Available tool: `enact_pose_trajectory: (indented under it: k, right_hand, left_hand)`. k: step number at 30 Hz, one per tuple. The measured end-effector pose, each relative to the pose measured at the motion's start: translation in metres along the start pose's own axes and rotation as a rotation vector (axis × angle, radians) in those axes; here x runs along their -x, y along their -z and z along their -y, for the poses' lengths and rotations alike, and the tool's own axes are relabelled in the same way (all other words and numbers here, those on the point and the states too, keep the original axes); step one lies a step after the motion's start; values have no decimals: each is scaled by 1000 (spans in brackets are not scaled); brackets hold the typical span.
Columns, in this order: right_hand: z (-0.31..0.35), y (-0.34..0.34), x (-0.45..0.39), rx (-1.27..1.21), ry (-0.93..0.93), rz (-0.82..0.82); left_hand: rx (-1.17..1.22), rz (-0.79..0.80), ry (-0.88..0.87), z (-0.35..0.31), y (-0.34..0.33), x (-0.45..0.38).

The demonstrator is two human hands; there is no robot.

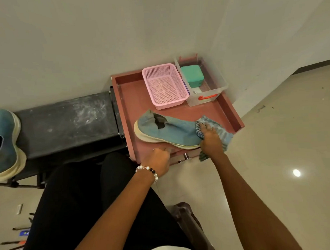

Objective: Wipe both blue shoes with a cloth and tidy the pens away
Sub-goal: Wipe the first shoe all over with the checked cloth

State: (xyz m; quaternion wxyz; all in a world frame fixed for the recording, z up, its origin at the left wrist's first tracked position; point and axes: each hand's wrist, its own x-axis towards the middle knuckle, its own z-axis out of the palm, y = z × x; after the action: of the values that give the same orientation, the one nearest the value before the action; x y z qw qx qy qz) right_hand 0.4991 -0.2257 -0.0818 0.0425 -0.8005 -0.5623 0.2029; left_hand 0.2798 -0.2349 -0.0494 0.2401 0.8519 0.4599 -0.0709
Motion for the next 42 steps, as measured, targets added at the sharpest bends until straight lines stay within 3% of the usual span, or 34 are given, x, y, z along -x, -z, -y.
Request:
enact_pose_trajectory:
  k: [4, 13, 18, 20, 24, 26, 29, 32, 35, 37, 42]
  right_hand:
    - [15, -4, 14, 5, -19, -101]
    - [26, -23, 63, -51, 67, -67]
    - [39, -28, 73, -253, 311, -29]
    - [47, -19, 79, -362, 229, -67]
    - [67, 16, 80, -647, -133, -379]
    - [82, 28, 79, -743, -118, -524]
    - [101, 22, 70, -527, 223, -522]
    - [96, -13, 53, 156, 636, -242]
    - [81, -34, 44, 470, 577, -43]
    - [85, -31, 46, 491, 481, -7]
    - [102, -34, 48, 585, 484, 49]
  left_hand:
    - [-7, 24, 4, 4, -5, -7]
    - [58, -52, 33, 4, 0, -11]
    - [74, -119, 122, 7, 2, -10]
    - [58, -123, 190, 7, 7, -6]
    - [64, -174, 258, 10, 12, -7]
    - [11, -171, 211, 14, 12, -11]
    - [-185, 28, 200, 24, 8, -16]
    - [-338, 228, 298, 31, -1, -15]
    - [-378, 242, 298, 31, -4, -12]
    - [-368, 247, 304, 31, -2, -10]
    - [-358, 284, 309, 26, 4, -8]
